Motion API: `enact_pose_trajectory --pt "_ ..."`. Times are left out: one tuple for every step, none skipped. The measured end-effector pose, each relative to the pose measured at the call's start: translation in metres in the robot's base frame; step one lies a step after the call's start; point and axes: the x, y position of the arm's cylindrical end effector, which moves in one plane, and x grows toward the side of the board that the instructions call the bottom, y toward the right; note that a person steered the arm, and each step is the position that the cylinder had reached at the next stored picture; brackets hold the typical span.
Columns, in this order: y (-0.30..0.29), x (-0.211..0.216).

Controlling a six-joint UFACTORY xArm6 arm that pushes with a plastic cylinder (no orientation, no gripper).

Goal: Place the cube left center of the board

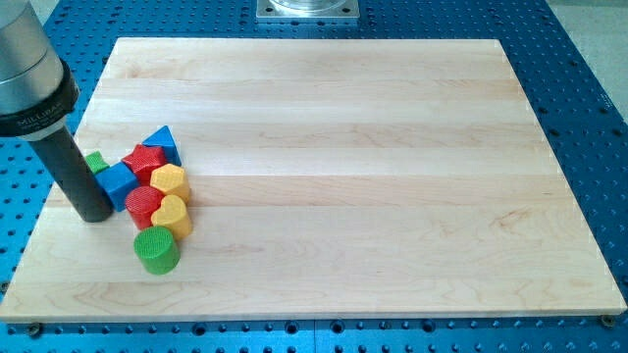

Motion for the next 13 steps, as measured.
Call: enact_pose_trajectory --pt "-0.018 0.018" --pt "-0.040 0.008" --pt "-0.039 -0.041" --pt "-0.006 -0.064" --pt "0.039 -0.064" --pt "0.005 -0.066" --pt "-0.001 -0.049" --pt "0.011 -0.010" --pt "0.018 0.002" --pt "-0.020 0.022" --pt "0.019 0.040" --pt "0.060 0.045" --pt "0.090 0.034"
